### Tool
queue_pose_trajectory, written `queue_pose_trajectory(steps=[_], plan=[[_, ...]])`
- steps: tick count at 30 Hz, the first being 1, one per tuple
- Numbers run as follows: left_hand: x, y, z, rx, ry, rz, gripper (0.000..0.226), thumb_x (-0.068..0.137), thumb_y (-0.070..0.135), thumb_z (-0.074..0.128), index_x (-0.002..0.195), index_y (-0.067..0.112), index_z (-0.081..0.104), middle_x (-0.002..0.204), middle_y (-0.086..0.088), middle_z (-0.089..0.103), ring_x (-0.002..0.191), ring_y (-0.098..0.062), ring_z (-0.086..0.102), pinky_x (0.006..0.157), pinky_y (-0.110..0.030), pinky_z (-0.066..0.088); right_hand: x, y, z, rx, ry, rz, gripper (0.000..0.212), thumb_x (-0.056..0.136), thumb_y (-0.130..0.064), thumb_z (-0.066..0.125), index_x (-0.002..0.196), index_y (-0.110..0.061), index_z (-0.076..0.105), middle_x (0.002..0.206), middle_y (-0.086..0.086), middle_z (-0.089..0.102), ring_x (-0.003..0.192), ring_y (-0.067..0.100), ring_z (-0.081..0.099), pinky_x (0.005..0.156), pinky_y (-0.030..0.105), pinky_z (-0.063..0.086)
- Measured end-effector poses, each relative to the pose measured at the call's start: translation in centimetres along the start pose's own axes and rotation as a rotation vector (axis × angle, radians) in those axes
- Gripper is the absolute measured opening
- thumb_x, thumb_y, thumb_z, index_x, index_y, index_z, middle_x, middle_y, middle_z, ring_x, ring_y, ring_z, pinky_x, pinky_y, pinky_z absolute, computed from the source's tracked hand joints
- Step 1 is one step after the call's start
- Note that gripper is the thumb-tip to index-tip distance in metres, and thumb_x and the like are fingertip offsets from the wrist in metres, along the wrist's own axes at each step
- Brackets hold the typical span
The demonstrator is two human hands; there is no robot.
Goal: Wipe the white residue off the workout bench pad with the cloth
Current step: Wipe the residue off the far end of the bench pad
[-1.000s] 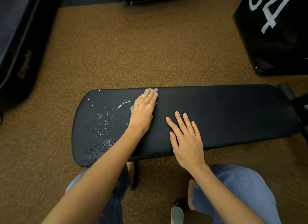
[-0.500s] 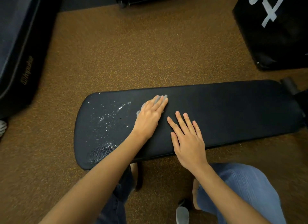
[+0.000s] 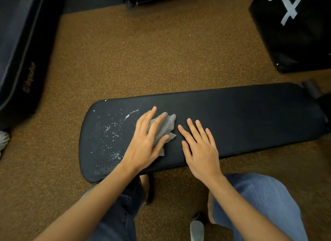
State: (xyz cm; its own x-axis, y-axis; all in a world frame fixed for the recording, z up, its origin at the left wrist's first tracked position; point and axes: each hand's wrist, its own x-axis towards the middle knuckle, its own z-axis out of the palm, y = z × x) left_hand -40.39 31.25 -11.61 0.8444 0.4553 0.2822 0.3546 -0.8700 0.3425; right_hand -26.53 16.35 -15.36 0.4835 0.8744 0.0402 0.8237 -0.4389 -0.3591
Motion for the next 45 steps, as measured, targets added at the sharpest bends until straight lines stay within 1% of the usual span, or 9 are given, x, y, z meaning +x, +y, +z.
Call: queue_pose_trajectory(steps=[4, 8, 12, 19, 25, 29, 35, 39, 45], plan=[[0.3, 0.3, 0.8, 0.485, -0.063, 0.037, 0.056, 0.1, 0.054, 0.035, 0.14, 0.018, 0.051, 0.121, -0.009, 0.057, 0.097, -0.029, 0.057, 0.07, -0.04, 0.047, 0.0, 0.0, 0.0, -0.011, 0.002, 0.005, 0.047, 0.104, -0.035, 0.029, 0.151, -0.033, 0.031, 0.161, -0.004, 0.021, 0.151, 0.016, 0.01, 0.12, 0.043, 0.018], [1.1, -0.4, 2.7, 0.622, -0.01, 0.086, 0.047, 0.098, 0.042, 0.041, 0.133, 0.018, 0.059, 0.099, 0.0, 0.06, 0.079, -0.02, 0.057, 0.036, -0.026, 0.033, 0.0, 0.1, -0.1, 0.0, 0.001, -0.004, 0.047, 0.104, -0.035, 0.031, 0.15, -0.034, 0.032, 0.161, -0.005, 0.022, 0.15, 0.016, 0.011, 0.12, 0.042, 0.019], [3.8, -2.2, 3.7, 0.678, 0.039, 0.07, 0.036, 0.097, 0.035, 0.044, 0.118, 0.016, 0.067, 0.092, 0.001, 0.062, 0.072, -0.018, 0.056, 0.037, -0.023, 0.017, 0.1, 0.1, -0.1, 0.001, 0.006, 0.005, 0.047, 0.103, -0.036, 0.032, 0.15, -0.035, 0.032, 0.161, -0.006, 0.022, 0.15, 0.015, 0.011, 0.12, 0.041, 0.018], [9.9, -5.3, 3.3, 0.584, 0.093, -0.25, 0.04, 0.097, 0.033, 0.039, 0.077, 0.009, 0.064, 0.081, -0.005, 0.057, 0.061, -0.024, 0.058, 0.04, -0.021, 0.02, 0.1, -0.1, 0.1, 0.01, 0.025, 0.022, 0.047, 0.103, -0.035, 0.032, 0.149, -0.035, 0.034, 0.16, -0.006, 0.024, 0.15, 0.015, 0.012, 0.121, 0.04, 0.016], [4.3, 1.2, 4.0, 0.311, 0.064, -0.186, 0.036, 0.1, 0.036, 0.039, 0.094, 0.013, 0.066, 0.092, -0.004, 0.06, 0.068, -0.023, 0.061, 0.036, -0.032, 0.043, 0.1, 0.0, 0.0, -0.002, 0.007, 0.012, 0.047, 0.103, -0.035, 0.031, 0.15, -0.034, 0.033, 0.161, -0.006, 0.022, 0.15, 0.015, 0.011, 0.121, 0.04, 0.015], [5.2, -0.3, 3.8, 0.432, 0.073, -0.096, 0.031, 0.1, 0.036, 0.043, 0.094, 0.019, 0.068, 0.086, 0.0, 0.059, 0.064, -0.018, 0.059, 0.035, -0.025, 0.029, 0.0, 0.1, -0.1, -0.017, -0.004, 0.013, 0.047, 0.104, -0.036, 0.03, 0.151, -0.035, 0.031, 0.161, -0.006, 0.021, 0.151, 0.015, 0.01, 0.121, 0.04, 0.014], [9.2, -6.2, 2.8, 0.486, 0.144, -0.364, 0.032, 0.099, 0.033, 0.05, 0.082, 0.01, 0.065, 0.087, -0.008, 0.057, 0.07, -0.03, 0.061, 0.044, -0.027, 0.025, 0.0, 0.1, -0.1, 0.001, -0.01, 0.016, 0.047, 0.104, -0.038, 0.028, 0.15, -0.037, 0.03, 0.161, -0.008, 0.02, 0.151, 0.014, 0.009, 0.121, 0.04, 0.014], [6.9, -2.4, 3.4, 0.484, 0.177, -0.371, 0.028, 0.098, 0.032, 0.054, 0.079, 0.013, 0.064, 0.087, -0.006, 0.059, 0.064, -0.026, 0.06, 0.04, -0.029, 0.03, 0.0, 0.0, 0.0, -0.019, -0.006, 0.022, 0.047, 0.103, -0.037, 0.028, 0.15, -0.036, 0.031, 0.161, -0.007, 0.021, 0.15, 0.015, 0.01, 0.121, 0.039, 0.014], [3.2, 0.6, 3.2, 0.45, 0.052, -0.231, 0.027, 0.099, 0.035, 0.048, 0.084, 0.018, 0.064, 0.084, 0.0, 0.058, 0.062, -0.019, 0.057, 0.036, -0.026, 0.027, 0.0, 0.0, -0.2, -0.026, -0.017, 0.014, 0.047, 0.104, -0.037, 0.028, 0.151, -0.037, 0.029, 0.161, -0.007, 0.02, 0.151, 0.014, 0.009, 0.122, 0.039, 0.013]])
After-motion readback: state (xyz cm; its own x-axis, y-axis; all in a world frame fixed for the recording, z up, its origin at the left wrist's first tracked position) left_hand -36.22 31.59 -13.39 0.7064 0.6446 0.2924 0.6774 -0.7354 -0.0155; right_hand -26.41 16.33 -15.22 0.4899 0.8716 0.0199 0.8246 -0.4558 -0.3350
